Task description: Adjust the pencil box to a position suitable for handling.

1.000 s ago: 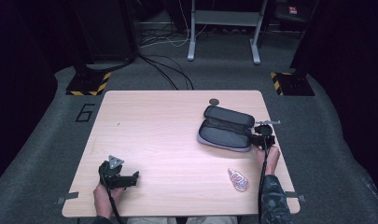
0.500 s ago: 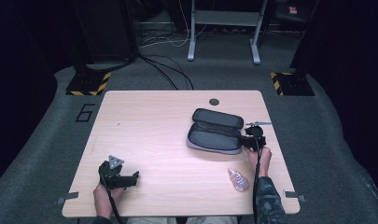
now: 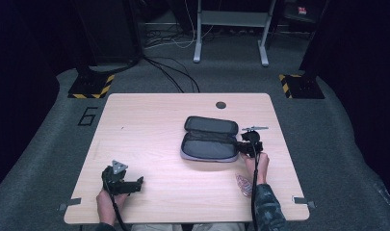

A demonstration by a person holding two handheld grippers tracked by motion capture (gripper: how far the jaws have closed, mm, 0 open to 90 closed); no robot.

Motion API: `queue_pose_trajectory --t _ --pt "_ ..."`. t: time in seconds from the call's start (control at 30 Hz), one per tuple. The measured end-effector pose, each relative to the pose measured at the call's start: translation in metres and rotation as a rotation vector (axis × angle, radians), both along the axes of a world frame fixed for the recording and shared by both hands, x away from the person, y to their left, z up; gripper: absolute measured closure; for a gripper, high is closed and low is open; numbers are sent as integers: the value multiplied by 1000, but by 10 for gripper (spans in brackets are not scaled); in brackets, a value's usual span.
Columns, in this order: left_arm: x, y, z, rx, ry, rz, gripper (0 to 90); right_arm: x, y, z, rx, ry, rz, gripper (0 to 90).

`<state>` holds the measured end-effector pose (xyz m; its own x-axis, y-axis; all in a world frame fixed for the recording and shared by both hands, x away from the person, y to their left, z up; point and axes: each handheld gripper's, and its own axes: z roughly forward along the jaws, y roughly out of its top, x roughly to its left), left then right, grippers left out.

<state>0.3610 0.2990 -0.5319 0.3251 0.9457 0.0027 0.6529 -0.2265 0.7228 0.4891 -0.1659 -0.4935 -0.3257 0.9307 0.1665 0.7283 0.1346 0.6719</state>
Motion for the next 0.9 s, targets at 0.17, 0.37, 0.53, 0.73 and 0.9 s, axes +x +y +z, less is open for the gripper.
queue_pose_trajectory --t 0.17,0.37,0.53,0.73,0.9 --pt "0 0 0 -1 2 0 10 -3 13 0 7 -2 25 858" --pt "0 0 0 -1 0 1 10 -4 32 -1 5 1 75 856" --pt "0 0 0 -2 0 1 10 -4 38 -1 20 13 80 839" --pt "0 0 0 1 0 0 10 -7 40 -2 26 31 94 490" --pt "0 0 0 0 0 0 10 -21 33 7 36 -44 101 255"
